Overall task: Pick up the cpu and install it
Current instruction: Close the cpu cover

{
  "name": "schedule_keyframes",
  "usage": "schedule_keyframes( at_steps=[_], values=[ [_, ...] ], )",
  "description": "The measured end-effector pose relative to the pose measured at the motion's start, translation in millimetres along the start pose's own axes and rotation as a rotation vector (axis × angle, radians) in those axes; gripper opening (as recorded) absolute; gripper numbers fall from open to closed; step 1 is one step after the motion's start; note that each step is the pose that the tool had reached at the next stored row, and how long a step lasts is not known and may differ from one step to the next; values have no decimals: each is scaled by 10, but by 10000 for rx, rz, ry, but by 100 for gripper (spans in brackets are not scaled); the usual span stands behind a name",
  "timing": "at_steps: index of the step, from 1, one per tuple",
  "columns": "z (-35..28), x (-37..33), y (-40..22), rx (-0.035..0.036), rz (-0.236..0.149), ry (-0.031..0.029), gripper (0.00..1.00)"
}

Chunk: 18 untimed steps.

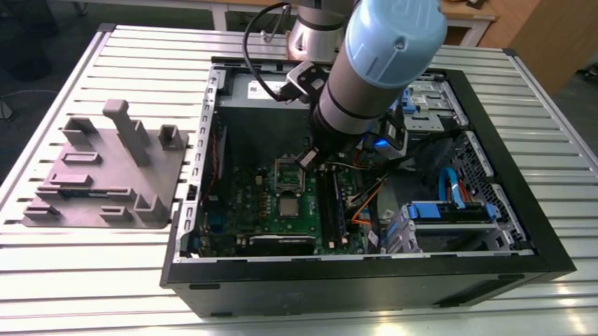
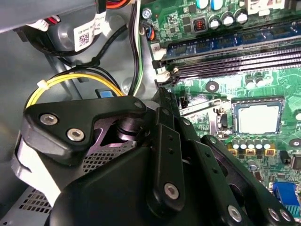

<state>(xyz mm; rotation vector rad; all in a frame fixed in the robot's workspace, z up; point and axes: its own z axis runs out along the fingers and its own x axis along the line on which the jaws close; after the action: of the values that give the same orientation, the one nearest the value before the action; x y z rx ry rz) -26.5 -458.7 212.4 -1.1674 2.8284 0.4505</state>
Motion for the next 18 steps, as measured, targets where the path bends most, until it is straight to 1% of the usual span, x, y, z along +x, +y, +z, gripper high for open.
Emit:
schedule_keyframes(
  at_steps=[2, 5, 7, 13, 18],
  values=[
    [3, 1, 0, -29, -4, -29, 10],
    [14, 3, 0, -98, -11, -96, 10],
    [28, 8, 2, -133, -13, -131, 10],
    [66, 24, 11, -167, -17, -163, 10],
    [92, 29, 16, -250, -26, -245, 10]
  ],
)
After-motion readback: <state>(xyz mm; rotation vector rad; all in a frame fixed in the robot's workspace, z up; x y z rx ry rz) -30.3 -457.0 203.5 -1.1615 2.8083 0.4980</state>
